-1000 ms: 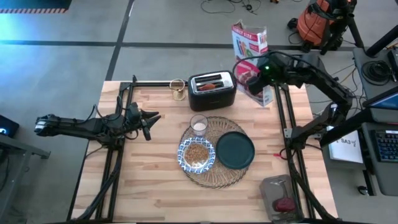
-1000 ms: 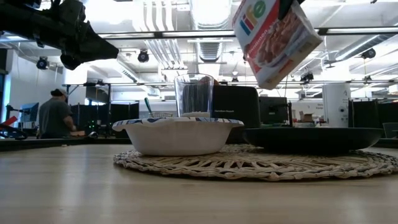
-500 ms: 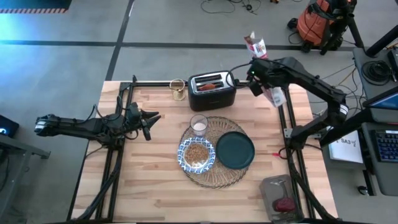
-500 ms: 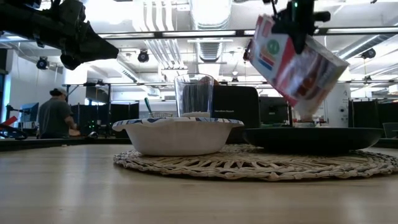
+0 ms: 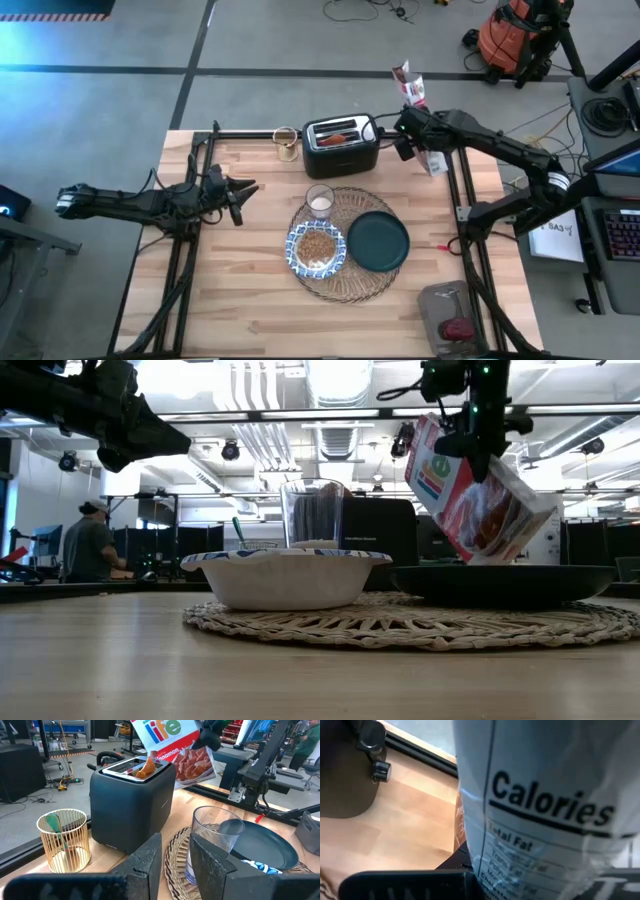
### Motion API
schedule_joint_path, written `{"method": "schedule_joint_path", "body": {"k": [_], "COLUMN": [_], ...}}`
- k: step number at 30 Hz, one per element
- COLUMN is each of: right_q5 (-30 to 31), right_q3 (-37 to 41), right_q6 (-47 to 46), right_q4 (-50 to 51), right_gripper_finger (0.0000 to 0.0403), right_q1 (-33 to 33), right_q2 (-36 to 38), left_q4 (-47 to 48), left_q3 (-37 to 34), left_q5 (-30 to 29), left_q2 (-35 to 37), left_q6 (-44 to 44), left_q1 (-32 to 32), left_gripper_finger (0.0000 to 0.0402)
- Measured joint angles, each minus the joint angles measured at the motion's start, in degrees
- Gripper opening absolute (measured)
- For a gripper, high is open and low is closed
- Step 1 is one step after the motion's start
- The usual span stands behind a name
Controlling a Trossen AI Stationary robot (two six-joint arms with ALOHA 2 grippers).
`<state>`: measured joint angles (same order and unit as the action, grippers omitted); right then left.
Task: Arrange a breakfast setting
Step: Pour the cereal into the white and blue bowl
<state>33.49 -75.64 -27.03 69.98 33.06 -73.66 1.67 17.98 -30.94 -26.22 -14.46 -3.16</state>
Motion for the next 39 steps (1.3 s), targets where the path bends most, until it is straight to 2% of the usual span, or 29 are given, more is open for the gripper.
{"method": "schedule_joint_path", "body": {"k": [8,16,21,30,39], "right_q5": [5.1,12.6,15.0,15.6,13.4], "right_q3": [12.5,23.1,28.0,30.6,30.7], "right_q6": [-6.9,-18.7,-22.8,-25.5,-26.4], "right_q4": [-11.3,-13.6,-17.3,-19.2,-18.8], "right_gripper_finger": [0.0043,0.0043,0.0043,0.0044,0.0068], "right_q1": [0.0,-0.2,-0.5,-0.6,-0.6], "right_q2": [5.9,10.1,11.8,12.5,12.4], "left_q4": [0.0,0.0,0.0,0.0,0.0], "left_q3": [0.0,0.0,0.0,0.0,0.0], "left_q5": [0.0,0.0,0.0,0.0,0.0], "left_q2": [0.0,0.0,-0.2,-1.0,-1.0], "left_q6": [0.0,0.0,0.0,0.4,0.5], "left_q1": [0.0,0.0,0.0,0.0,0.0], "left_gripper_finger": [0.0083,0.0083,0.0083,0.0083,0.0083]}}
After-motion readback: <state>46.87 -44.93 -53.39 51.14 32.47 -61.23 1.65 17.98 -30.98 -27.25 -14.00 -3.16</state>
